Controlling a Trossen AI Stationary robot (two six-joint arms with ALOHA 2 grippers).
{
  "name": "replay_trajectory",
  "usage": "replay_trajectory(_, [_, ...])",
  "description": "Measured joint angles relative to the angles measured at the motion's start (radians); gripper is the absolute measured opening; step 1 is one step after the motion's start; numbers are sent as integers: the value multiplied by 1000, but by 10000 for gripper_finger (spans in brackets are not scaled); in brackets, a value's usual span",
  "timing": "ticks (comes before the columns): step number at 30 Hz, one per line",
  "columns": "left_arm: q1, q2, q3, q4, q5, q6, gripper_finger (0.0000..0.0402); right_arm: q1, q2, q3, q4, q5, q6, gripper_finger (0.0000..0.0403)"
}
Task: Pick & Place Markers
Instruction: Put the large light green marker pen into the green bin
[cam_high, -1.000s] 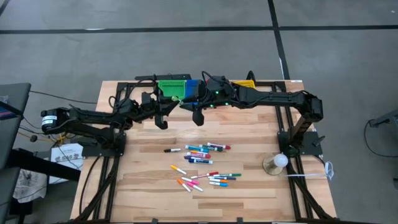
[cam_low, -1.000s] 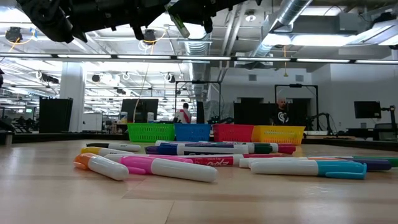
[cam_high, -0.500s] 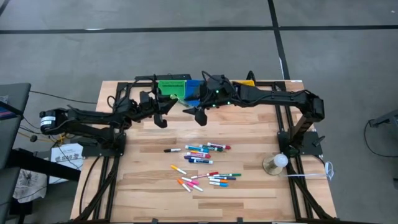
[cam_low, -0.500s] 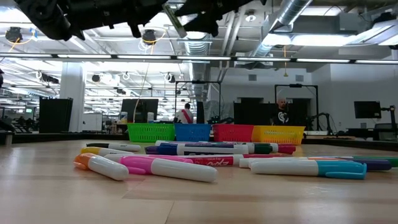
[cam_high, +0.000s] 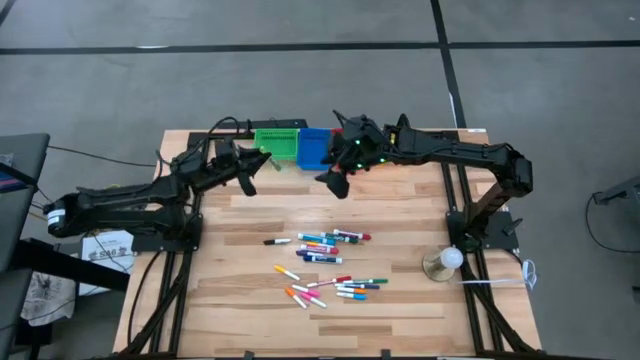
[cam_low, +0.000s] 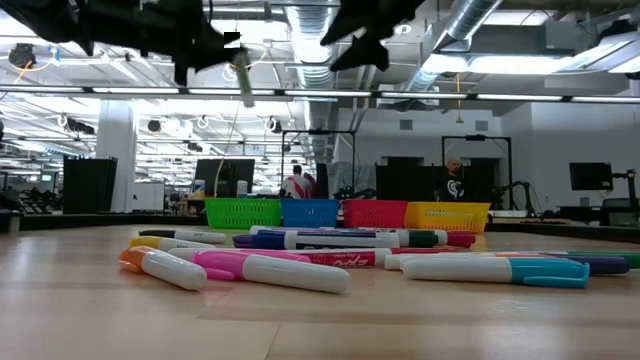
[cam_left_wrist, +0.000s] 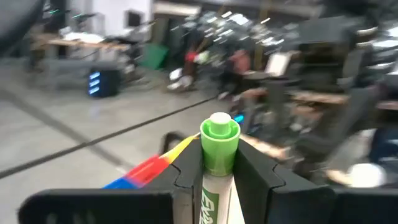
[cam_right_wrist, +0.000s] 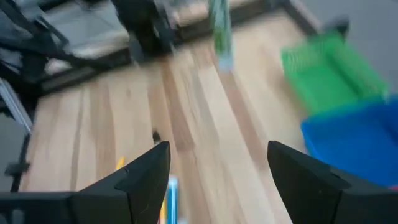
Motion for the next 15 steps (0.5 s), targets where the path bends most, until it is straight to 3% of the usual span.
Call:
replay_trajectory(6, [136,92,35,-126,23,44,67,2,-1,0,-99,52,33,260])
replay_trajectory(11, [254,273,172,-322,60,162,67,3,-1,0,-112,56,33,260])
replay_trajectory(15, [333,408,242,-341,67,255,67,3,-1,0,-111,58,22,260])
